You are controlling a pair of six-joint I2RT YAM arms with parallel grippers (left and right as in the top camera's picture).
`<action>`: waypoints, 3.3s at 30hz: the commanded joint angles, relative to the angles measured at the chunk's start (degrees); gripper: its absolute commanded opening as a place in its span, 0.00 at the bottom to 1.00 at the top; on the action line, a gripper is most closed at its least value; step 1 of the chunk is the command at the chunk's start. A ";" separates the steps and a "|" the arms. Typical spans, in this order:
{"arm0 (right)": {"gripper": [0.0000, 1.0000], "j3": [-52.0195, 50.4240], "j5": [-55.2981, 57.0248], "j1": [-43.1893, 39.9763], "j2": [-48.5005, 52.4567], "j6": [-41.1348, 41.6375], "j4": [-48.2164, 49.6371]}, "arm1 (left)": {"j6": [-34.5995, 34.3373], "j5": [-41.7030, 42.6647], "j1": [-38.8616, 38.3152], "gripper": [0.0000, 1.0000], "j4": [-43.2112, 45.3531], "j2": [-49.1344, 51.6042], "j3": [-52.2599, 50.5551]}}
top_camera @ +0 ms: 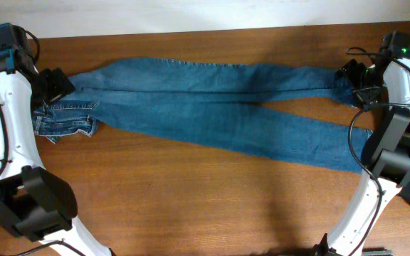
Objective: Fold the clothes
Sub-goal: 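Bring the right gripper back and grasp both leg hems, then pull the leg hems down-right with the right gripper to stretch the jeans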
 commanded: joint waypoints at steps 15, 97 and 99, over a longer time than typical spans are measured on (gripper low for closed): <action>0.86 -0.15 5.90 3.89 3.21 8.02 1.11 | -0.59 0.22 0.20 0.99 0.37 4.52 0.15; 0.99 -17.92 26.14 -1.01 -32.13 -1.68 -30.69 | -0.57 -3.80 0.20 0.99 0.94 4.74 0.15; 0.99 -17.92 26.14 -1.01 -32.15 -1.64 -31.19 | -0.57 -3.82 0.20 0.99 0.94 4.74 0.15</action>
